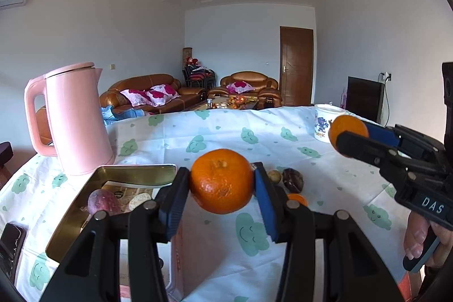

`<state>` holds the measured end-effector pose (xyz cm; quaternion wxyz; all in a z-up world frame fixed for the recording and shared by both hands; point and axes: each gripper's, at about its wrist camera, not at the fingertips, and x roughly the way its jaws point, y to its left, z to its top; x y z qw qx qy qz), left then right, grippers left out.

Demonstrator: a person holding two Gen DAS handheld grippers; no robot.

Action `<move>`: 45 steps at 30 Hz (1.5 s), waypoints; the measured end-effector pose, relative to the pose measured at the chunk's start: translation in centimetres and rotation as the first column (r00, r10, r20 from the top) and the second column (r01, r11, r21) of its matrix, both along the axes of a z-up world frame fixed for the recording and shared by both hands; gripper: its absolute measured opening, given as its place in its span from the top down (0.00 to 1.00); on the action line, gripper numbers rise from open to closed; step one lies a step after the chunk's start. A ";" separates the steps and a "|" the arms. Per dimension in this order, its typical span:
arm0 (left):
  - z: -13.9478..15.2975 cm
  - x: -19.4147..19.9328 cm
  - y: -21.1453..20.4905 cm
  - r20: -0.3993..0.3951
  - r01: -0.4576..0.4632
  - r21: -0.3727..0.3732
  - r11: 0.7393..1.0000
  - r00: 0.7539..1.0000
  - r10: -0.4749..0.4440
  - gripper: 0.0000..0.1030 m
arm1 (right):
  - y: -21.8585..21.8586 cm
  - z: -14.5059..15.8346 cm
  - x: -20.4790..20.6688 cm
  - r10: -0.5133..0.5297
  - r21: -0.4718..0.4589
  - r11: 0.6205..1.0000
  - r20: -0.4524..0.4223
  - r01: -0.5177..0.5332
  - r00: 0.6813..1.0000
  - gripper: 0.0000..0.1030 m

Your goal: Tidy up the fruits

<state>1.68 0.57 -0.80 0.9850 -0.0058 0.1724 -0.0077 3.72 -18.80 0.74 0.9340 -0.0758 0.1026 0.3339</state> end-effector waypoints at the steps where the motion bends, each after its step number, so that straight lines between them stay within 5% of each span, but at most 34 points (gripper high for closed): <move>1: 0.0 0.0 0.1 0.000 -0.003 0.000 1.000 1.000 0.003 0.53 | 0.2 0.2 0.0 0.008 0.001 1.000 -0.001 -0.008 1.000 0.63; 17: 0.0 -0.2 3.6 -0.043 -0.073 0.000 0.997 0.996 0.073 0.53 | 4.7 1.4 1.5 0.094 -0.009 0.995 -0.034 -0.095 0.995 0.63; 45: -1.6 -0.5 11.3 -0.144 -0.219 0.004 0.976 0.965 0.217 0.53 | 14.9 -0.8 3.8 0.222 -0.086 0.968 -0.138 -0.235 0.965 0.63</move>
